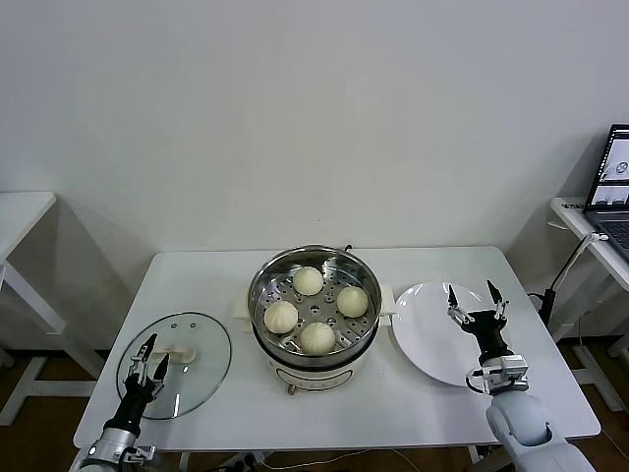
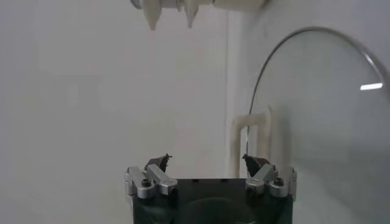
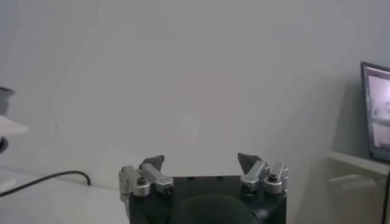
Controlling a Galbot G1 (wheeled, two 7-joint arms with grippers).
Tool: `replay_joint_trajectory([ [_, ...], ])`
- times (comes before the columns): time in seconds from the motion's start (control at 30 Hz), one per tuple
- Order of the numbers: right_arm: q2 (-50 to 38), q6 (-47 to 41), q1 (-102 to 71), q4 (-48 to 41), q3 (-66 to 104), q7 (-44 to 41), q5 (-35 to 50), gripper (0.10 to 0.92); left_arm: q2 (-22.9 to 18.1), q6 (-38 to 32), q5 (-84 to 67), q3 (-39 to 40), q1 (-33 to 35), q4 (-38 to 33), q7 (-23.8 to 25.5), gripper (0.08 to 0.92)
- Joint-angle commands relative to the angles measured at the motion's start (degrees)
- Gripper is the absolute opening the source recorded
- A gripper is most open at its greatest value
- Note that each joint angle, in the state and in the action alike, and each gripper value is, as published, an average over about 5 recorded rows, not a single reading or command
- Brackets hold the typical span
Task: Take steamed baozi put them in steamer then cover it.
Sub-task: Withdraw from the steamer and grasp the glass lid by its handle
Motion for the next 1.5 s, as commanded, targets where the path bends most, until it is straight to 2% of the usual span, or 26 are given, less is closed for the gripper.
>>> replay_joint_trajectory([
  [0.03, 1.56, 0.38, -2.17, -0.14, 1.56, 0.27, -1.6, 0.823, -0.44, 0.81, 1.88, 1.3, -3.07, 2.26, -1.57, 0.823],
  [0.5, 2.21, 0.44, -2.55, 0.99, 1.76, 0.57, -2.45, 0.823, -0.62, 3.25, 1.88, 3.51, -7.13, 6.35, 0.04, 0.823],
  [0.6, 2.38, 0.48, -2.56, 0.94, 1.77, 0.65, -2.74, 0.823, -0.93, 3.33, 1.91, 3.63, -7.59, 7.04, 0.22, 0.801],
  [1.13, 2.87, 0.56, -1.57, 1.04, 1.62, 1.37, -3.26, 0.823, -0.63, 3.3, 0.53, 2.75, -6.6, 5.77, 0.85, 0.36],
  [1.3, 3.33, 0.74, -1.34, 0.76, 1.59, 1.37, -3.42, 0.823, 0.61, 2.92, -0.98, 0.72, -4.05, -1.26, 1.06, 0.22],
  [1.37, 3.5, 0.8, -1.31, 0.74, 1.52, 1.36, -3.53, 0.823, 1.35, 3.01, -1.67, -0.92, -3.22, -5.84, 1.48, 0.192],
  [1.5, 3.65, 0.82, -1.31, 0.89, 1.43, 1.32, -3.64, 0.823, 3.18, 4.66, -3.58, -4.68, -3.14, -15.98, 3.4, 0.186],
])
